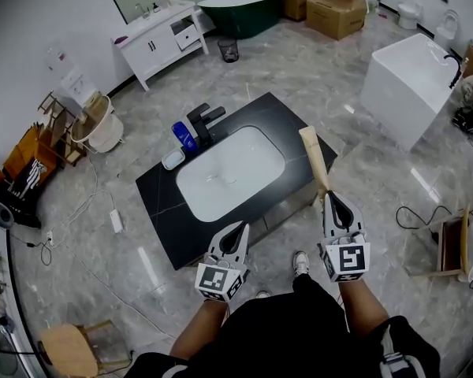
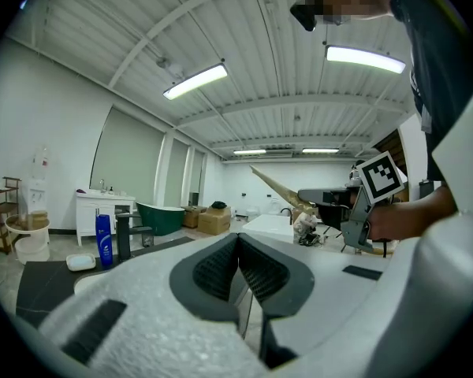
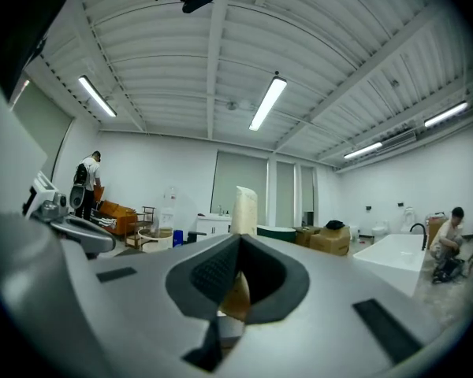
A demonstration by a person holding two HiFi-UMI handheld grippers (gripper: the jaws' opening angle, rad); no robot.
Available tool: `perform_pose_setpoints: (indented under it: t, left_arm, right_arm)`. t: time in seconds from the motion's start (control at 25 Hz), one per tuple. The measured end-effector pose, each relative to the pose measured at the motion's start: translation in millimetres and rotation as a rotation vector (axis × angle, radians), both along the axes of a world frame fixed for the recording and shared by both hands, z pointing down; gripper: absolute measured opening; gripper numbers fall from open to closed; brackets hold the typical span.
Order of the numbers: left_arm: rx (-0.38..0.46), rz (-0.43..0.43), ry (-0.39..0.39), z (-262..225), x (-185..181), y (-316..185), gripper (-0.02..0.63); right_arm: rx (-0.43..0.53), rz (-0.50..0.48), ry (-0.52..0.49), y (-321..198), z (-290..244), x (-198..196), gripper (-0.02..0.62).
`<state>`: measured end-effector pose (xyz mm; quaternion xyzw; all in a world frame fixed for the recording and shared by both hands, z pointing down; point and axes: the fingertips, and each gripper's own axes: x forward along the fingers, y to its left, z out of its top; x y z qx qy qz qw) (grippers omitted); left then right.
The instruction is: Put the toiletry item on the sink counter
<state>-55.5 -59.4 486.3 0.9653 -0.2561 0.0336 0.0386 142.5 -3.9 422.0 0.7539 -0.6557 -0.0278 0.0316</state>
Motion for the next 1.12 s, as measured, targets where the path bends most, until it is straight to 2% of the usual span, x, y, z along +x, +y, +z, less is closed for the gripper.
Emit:
perform_pose_setpoints:
  t: [0.56, 1.12]
  left_arm:
    - [-0.026, -0.188, -0.028, 5.0, 46.2, -71.5, 0.009]
    - [-0.09, -0.331, -0.039, 24.5, 75.2, -94.2, 0.009]
  right_arm:
    - [-0.05, -0.153, -0.016, -110.8, 16.8, 63.7, 0.006]
    - [-0.14, -0.298, -0.006, -194.0, 56.7, 94.3, 0.006]
